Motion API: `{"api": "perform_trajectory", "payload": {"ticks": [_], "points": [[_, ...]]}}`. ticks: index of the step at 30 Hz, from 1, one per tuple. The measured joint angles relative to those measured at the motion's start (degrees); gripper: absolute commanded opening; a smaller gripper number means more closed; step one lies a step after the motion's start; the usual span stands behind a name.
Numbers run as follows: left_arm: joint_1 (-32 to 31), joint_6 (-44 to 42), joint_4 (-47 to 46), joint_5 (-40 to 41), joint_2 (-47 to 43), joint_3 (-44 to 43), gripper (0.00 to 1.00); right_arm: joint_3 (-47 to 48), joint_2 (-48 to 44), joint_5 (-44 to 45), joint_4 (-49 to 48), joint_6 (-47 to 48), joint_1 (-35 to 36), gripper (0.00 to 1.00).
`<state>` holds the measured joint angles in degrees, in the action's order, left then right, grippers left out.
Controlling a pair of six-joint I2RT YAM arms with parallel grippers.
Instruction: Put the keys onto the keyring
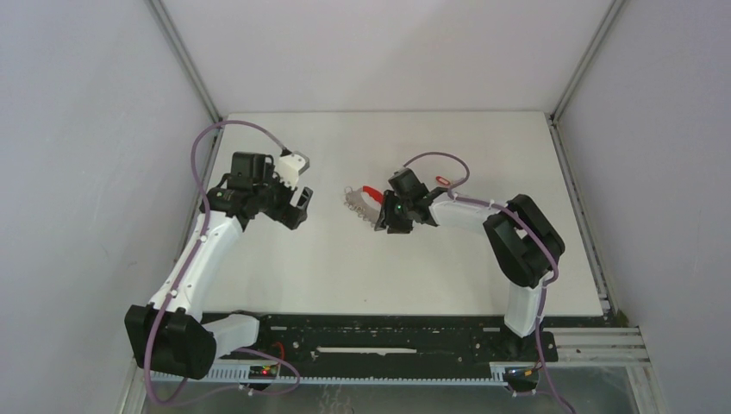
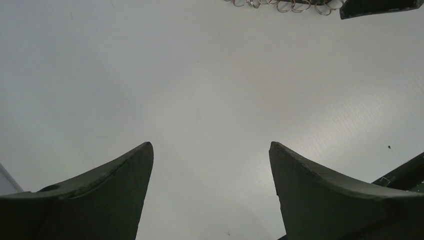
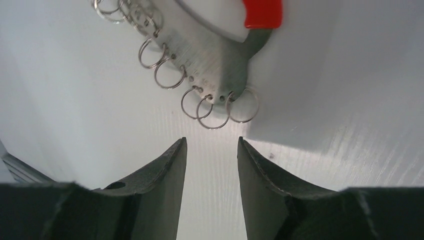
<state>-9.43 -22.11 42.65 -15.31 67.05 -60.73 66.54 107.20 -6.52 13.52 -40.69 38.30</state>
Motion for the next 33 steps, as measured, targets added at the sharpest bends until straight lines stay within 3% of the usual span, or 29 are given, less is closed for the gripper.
{"api": "perform_trajectory", "payload": {"ticks": [16,25,30,33], "points": [[-0.1,-0.6,0.2,0.1,-0.4,0.0,0.91,-2.1,2.3,2.7,-7.1,-13.7,-3.5,0.40],[-0.1,-1.1,0.2,0.3,-0.4,0.0,0.90,-2.2,3.3,2.8,-8.9,-16.0,-4.4,0.22],[-0.1,-1.5,0.2,0.6,-0.4,0.0,0.88,-2.4,3.4,3.1,-8.8,-16.3,-4.5,0.00],[-0.1,-1.5,0.3,1.0,-0.4,0.0,0.88,-2.4,3.4,3.3,-8.7,-16.3,-4.5,0.00]]}}
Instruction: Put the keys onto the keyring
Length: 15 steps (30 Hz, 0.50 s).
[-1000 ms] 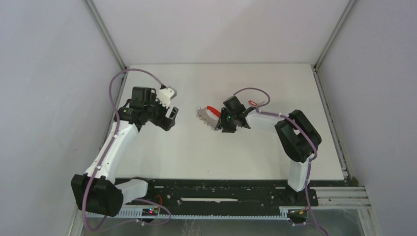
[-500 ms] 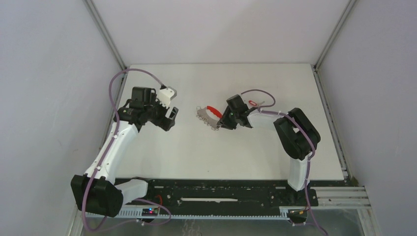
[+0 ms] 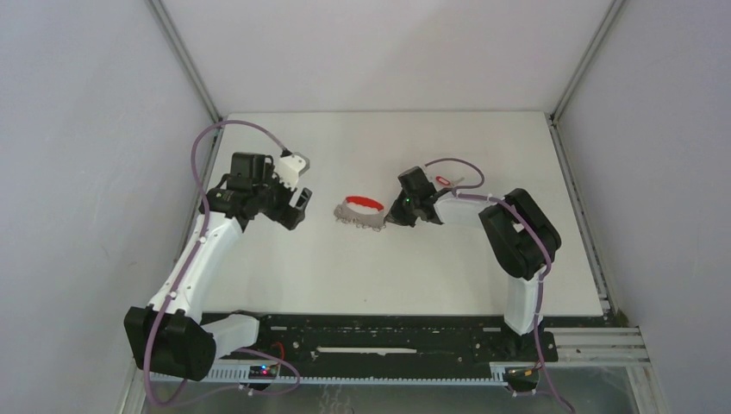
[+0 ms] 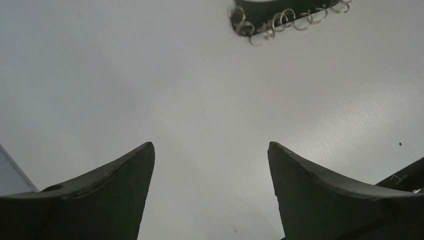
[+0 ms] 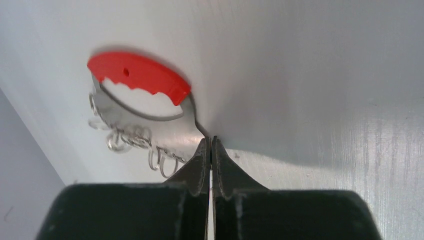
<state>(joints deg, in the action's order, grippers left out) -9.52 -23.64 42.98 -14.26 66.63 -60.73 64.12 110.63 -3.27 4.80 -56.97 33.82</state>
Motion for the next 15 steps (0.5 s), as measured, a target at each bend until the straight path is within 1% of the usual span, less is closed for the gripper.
{"api": "perform_trajectory", "payload": {"ticks": [4,8,11,15], "points": [[0.0,-0.3,0.0,0.5,0.0,0.0,0.86,0.0,-0.5,0.4,0.2,1.2,0.0,0.00],[0.0,-0.4,0.2,-0.1,0.0,0.0,0.84,-1.0,-3.5,-0.7,0.0,6.3,0.0,0.00],[0.0,-0.7,0.8,-2.7,0.0,-0.4,0.83,-1.2,-8.4,-4.2,-1.3,13.4,0.4,0.00],[0.0,-2.4,1.6,-9.0,-1.0,-2.4,0.81,-1.0,-17.0,-9.5,-3.4,24.7,1.8,0.00]]}}
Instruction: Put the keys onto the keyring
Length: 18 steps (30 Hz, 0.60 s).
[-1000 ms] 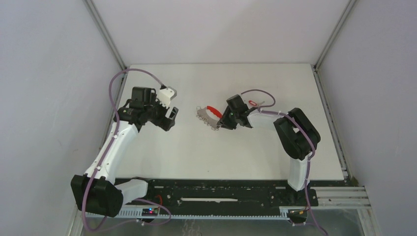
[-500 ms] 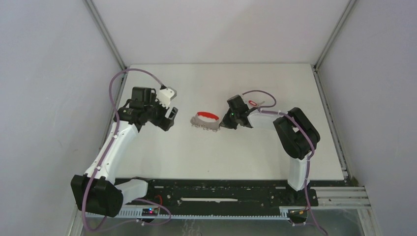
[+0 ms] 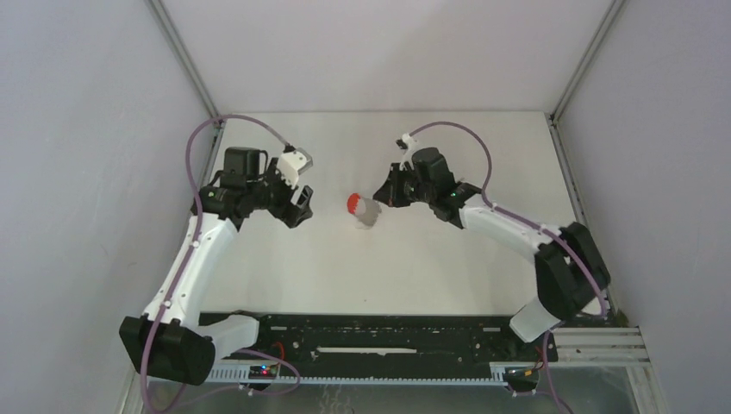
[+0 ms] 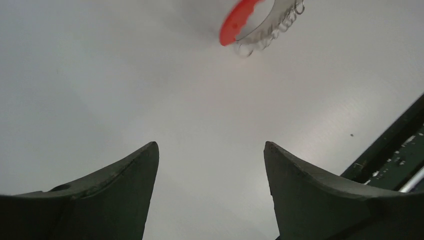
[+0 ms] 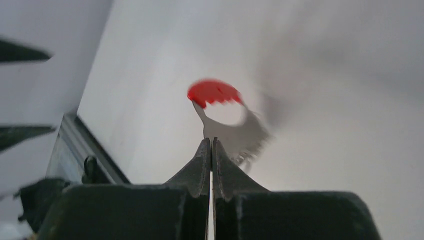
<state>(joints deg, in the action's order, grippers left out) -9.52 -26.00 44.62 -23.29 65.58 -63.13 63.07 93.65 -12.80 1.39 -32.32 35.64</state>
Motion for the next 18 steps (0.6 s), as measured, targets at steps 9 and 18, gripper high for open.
{"api": "perform_trajectory", "payload": {"ticks": [9,18], "points": [[-2.8,-7.8,5.5,-15.2,-4.6,-9.7,0.92,2.0,-12.8,-10.2,-0.1,23.0,7.9,0.00],[-11.8,-1.0,5.2,-22.9,-12.7,-4.5,0.93,3.2,-15.8,-15.2,2.9,27.6,13.0,0.00]]}}
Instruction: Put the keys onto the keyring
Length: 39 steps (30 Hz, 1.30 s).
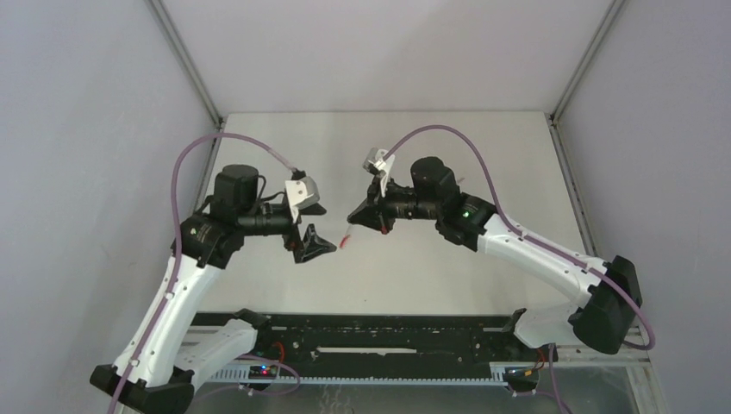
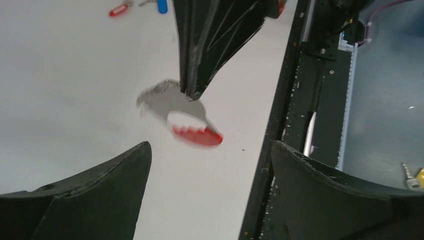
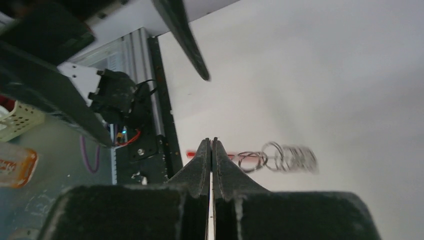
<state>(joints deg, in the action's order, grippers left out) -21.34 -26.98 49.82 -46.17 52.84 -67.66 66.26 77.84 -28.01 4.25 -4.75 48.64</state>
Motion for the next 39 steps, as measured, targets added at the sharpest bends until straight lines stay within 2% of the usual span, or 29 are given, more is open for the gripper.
{"api": "perform_trajectory", "payload": {"ticks": [5,10,15,19,21,26,28,36,39], "points": [[-0.8,8.4,-5.7,-0.5,-4.7,7.6,0.93,0.0,-3.5,0.2,0.4,0.2,4.1,0.00],[-2.4,16.2,-12.8,-1.0,-6.3,10.4,0.92,0.1,-5.9,1.2,0.4,0.2,7.6,0.00],[-2.8,24.0,-19.1,-5.6,-6.3,11.5,0.77,0.1,-6.9,1.9,0.7,0.2,9.8,0.00],[-3.0,26.0,-20.8,-10.0,-7.4,12.3,0.62,0.1,-7.5,1.9,0.7,0.1,10.1,0.00],[-3.1,26.1,-21.0,-11.7,-8.2,12.6,0.59,0.1,-7.7,1.5,0.6,-0.4,10.2,0.00],[-3.2,26.2,-20.5,-15.5,-9.2,12.6,0.69,0.1,-8.2,0.7,-0.1,-2.1,10.3,0.00],[-3.2,26.1,-20.2,-15.9,-9.5,12.6,0.71,0.1,-8.3,0.4,-0.3,-2.9,10.3,0.00],[-3.2,25.2,-20.1,-13.6,-11.2,12.6,0.71,0.1,-8.9,-1.9,-0.6,-4.4,10.3,0.00],[-3.2,24.3,-20.1,-12.4,-11.7,12.6,0.68,0.1,-8.9,-3.4,-0.7,-4.8,10.3,0.00]]}}
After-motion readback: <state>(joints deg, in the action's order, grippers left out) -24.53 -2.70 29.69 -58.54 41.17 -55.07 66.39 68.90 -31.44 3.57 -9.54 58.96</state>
